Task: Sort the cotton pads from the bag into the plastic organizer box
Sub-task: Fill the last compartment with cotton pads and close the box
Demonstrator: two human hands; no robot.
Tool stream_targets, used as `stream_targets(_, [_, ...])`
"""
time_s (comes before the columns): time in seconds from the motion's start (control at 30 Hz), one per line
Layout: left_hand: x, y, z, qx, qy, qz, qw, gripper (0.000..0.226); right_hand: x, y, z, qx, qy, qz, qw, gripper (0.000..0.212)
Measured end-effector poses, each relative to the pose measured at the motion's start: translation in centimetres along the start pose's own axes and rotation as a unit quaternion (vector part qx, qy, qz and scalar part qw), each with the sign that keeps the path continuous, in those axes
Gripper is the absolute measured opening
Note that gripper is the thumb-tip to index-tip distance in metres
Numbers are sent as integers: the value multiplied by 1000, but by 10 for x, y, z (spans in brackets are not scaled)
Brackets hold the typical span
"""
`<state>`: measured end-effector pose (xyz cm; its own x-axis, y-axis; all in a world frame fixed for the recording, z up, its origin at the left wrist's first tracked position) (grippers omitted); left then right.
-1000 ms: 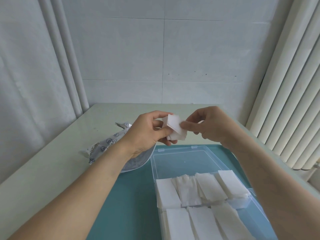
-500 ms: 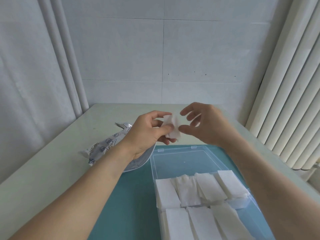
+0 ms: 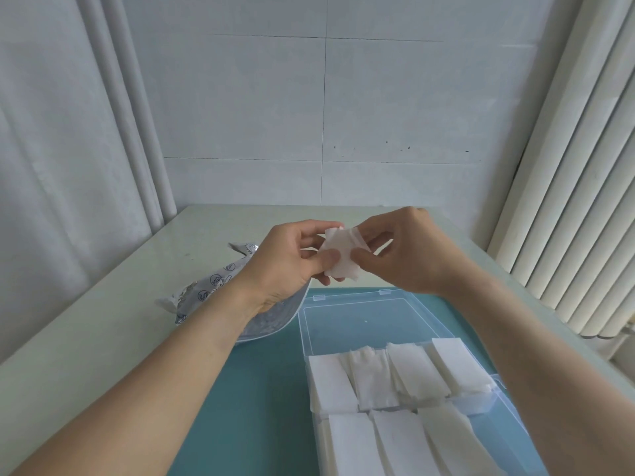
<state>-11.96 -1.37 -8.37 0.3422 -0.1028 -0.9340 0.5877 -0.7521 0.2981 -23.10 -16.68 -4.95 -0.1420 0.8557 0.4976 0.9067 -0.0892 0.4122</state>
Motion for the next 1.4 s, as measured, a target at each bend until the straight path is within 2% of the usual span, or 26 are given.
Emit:
stream_targets(0.13, [-1, -1, 0, 9, 43, 9, 999, 41, 2, 0, 4, -2, 7, 12, 1000, 9])
stream_targets(0.27, [0, 0, -2, -12, 43, 2, 999, 44, -5, 2, -4, -65, -3, 62, 996, 14])
stream_targets(0.3, [1, 0, -2, -25, 44, -1, 999, 45, -6, 2, -7, -85, 28, 78, 993, 14])
stream_targets(0.37, [4, 1, -3, -49, 43, -8, 998, 47, -4, 3, -12, -85, 200, 103, 971, 11])
stream_targets(0.43, [4, 2, -3, -63, 36, -12, 997, 45, 0, 2, -16, -36, 375, 116, 919, 6])
stream_targets(0.47, [4, 2, -4, -63, 33, -11, 997, 41, 0, 1, -16, -10, 404, 123, 906, 7])
stream_targets(0.53, [1, 1, -4, -52, 15, -11, 998, 29, -2, 0, -11, 12, 398, 147, 905, 13])
stream_targets(0.6, [-2, -1, -3, -29, -23, -14, 999, 22, -7, 0, -3, -8, 367, 168, 915, 20])
stream_targets(0.77, [-7, -4, 0, 64, -91, -8, 994, 30, -13, 2, 3, -35, 327, 152, 932, 23])
stream_targets(0.97, [-6, -3, 0, 48, -123, -28, 991, 25, -11, 1, 6, -28, 357, 146, 922, 17])
stream_targets(1.13, [-8, -3, 2, 19, -92, -27, 995, 20, -13, 4, 11, -42, 368, 150, 917, 24])
stream_targets(1.23, [-7, -2, 1, 16, -113, -39, 993, 21, -11, 5, 12, -35, 375, 128, 918, 23])
stream_targets(1.4, [-6, -3, -1, 46, -178, -66, 981, 26, -12, 6, 8, -25, 302, 73, 950, 27])
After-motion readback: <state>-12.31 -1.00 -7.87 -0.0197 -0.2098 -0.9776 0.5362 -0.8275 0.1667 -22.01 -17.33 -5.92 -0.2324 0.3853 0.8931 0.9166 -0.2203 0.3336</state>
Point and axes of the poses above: each hand's wrist, its own y-axis towards the middle knuckle, its own z-axis out of the palm, x = y × z, the point moved 1 cm from there along y, towards the middle knuckle, and after that the axes turned 4 degrees about x, right-handed, at the moved point
